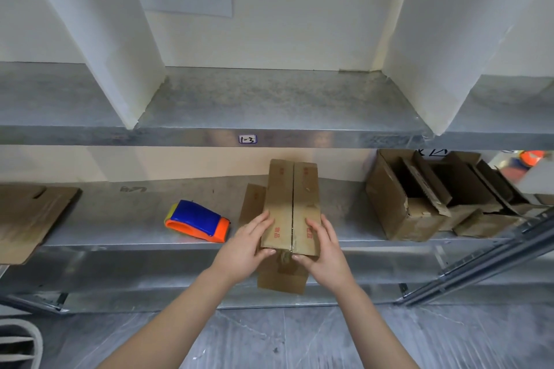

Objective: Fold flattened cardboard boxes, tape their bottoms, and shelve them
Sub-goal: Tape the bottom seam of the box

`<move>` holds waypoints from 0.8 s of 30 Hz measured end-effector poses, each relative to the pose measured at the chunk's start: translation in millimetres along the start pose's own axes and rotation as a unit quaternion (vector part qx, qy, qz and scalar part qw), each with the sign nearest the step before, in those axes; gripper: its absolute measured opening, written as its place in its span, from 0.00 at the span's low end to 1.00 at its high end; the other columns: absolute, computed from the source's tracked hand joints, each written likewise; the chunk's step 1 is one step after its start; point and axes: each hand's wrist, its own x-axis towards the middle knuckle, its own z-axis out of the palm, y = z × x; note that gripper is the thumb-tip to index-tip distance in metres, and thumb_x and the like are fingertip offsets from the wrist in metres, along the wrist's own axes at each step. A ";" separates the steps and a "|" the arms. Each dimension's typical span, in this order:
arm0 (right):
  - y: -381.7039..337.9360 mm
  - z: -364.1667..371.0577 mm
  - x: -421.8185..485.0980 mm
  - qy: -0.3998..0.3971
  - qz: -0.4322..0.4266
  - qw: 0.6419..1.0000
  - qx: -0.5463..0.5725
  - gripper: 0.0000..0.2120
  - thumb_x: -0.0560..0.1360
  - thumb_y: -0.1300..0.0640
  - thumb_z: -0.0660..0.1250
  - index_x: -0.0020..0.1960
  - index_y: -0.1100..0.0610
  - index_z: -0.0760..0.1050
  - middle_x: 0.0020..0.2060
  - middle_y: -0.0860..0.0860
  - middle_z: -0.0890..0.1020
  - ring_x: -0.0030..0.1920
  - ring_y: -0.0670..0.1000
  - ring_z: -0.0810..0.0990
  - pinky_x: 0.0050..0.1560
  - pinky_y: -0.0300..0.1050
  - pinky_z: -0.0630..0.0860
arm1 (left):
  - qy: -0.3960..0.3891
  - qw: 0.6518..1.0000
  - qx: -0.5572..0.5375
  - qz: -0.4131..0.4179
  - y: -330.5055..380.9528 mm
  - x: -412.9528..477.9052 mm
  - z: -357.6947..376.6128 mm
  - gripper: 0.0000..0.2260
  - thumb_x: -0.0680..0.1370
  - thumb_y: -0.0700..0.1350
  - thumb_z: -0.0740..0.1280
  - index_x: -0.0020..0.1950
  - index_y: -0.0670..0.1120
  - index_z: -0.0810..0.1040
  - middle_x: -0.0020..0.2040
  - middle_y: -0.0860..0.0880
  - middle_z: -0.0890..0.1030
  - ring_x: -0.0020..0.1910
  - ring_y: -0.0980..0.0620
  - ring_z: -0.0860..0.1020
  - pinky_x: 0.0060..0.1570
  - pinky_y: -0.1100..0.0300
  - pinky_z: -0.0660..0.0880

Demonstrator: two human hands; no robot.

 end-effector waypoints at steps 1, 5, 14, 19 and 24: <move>1.6 0.3 -3.4 0.007 -0.004 1.000 -0.006 0.42 0.67 0.45 0.77 0.75 0.44 0.60 0.77 0.43 0.51 0.75 0.48 0.60 0.70 0.45 0.65 | -0.001 1.000 0.031 0.006 1.2 -1.9 -0.7 0.32 0.78 0.57 0.65 0.78 0.54 0.55 0.78 0.59 0.51 0.76 0.54 0.55 0.74 0.54 0.59; 4.0 -2.9 -16.7 0.033 -0.015 0.999 -0.025 0.43 0.66 0.41 0.76 0.75 0.40 0.58 0.77 0.43 0.51 0.76 0.50 0.57 0.72 0.49 0.63 | 0.015 0.993 0.110 0.037 7.3 -9.4 -3.4 0.33 0.77 0.61 0.62 0.78 0.56 0.51 0.79 0.59 0.50 0.77 0.54 0.48 0.75 0.52 0.55; 0.2 -0.6 -29.0 0.039 0.017 0.998 0.048 0.52 0.63 0.46 0.80 0.77 0.44 0.51 0.77 0.41 0.53 0.74 0.40 0.54 0.75 0.42 0.56 | -0.025 0.997 -0.056 -0.036 21.2 -17.5 5.8 0.39 0.75 0.53 0.70 0.78 0.58 0.50 0.79 0.57 0.43 0.76 0.57 0.52 0.75 0.55 0.56; 1.3 -5.5 -31.2 0.080 0.109 0.975 0.175 0.53 0.60 0.50 0.83 0.76 0.48 0.56 0.69 0.44 0.69 0.70 0.49 0.68 0.68 0.48 0.70 | -0.009 0.993 -0.104 -0.060 33.9 -11.0 6.1 0.37 0.76 0.50 0.70 0.78 0.56 0.51 0.79 0.52 0.52 0.77 0.55 0.54 0.75 0.56 0.55; -14.0 -30.0 -26.2 0.137 0.041 0.976 0.165 0.45 0.62 0.52 0.82 0.73 0.47 0.62 0.64 0.39 0.71 0.65 0.40 0.70 0.64 0.40 0.69 | 0.022 0.985 -0.168 -0.036 46.2 -4.4 -0.8 0.36 0.76 0.49 0.70 0.78 0.55 0.52 0.78 0.53 0.58 0.75 0.57 0.60 0.73 0.58 0.60</move>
